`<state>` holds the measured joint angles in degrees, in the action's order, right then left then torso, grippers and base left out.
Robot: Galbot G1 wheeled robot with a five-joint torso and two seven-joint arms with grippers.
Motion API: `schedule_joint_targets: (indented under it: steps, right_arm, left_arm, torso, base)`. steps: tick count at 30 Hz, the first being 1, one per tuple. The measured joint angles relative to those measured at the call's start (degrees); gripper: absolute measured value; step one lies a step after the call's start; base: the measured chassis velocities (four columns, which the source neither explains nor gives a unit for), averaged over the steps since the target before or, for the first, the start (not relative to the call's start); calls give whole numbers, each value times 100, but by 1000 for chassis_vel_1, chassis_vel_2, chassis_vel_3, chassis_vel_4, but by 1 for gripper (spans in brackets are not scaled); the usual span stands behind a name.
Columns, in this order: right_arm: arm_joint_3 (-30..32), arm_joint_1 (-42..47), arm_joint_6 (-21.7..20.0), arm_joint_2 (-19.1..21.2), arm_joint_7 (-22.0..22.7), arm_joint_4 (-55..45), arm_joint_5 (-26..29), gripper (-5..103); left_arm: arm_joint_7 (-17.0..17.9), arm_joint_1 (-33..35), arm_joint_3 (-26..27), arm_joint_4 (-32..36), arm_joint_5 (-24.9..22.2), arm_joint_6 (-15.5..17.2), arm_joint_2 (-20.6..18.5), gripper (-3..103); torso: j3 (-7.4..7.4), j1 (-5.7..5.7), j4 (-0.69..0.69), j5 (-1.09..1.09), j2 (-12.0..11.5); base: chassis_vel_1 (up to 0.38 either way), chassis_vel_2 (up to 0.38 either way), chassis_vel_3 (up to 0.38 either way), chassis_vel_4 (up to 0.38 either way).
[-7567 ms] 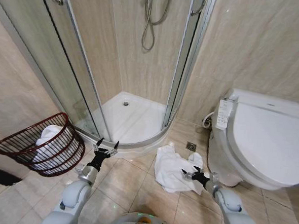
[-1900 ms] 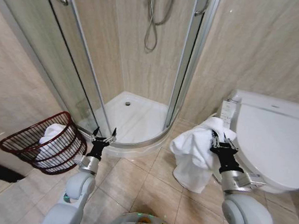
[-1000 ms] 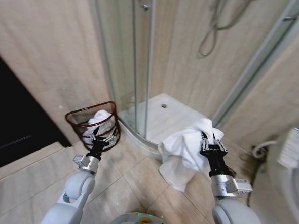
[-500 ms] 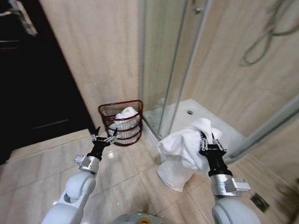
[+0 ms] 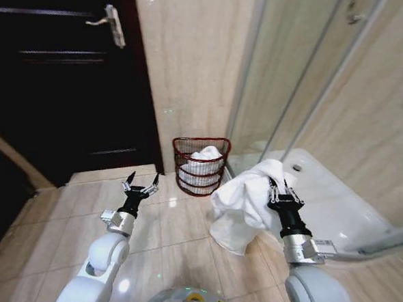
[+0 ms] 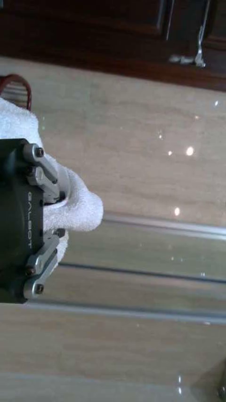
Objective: Discard the used towel into the hamper.
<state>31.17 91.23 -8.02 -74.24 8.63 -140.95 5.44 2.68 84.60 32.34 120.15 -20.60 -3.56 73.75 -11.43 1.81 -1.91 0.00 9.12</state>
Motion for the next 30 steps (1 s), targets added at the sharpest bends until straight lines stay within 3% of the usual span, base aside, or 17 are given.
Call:
schedule_joint_targets:
  steps: [5,13,30]
  right_arm:
    - [1,-62,-11,1,0,45,33,16]
    - [9,-100,-36,6,2,57,77,16]
    - [45,-89,-37,30,5,-4,98,16]
  left_arm:
    - [139,5,-49,-41,17,-163,17,100]
    - [221,49,46,147,22,129,14,100]
    - [264,38,39,183,38,157,-23,100]
  torso:
    - [0,0,3,-1,0]
    - [-4,1,4,0,6]
    - [-301,97,4,0,397]
  base:
    - [21,23,38,25]
    - [0,0,0,0]
    - [0,0,0,0]
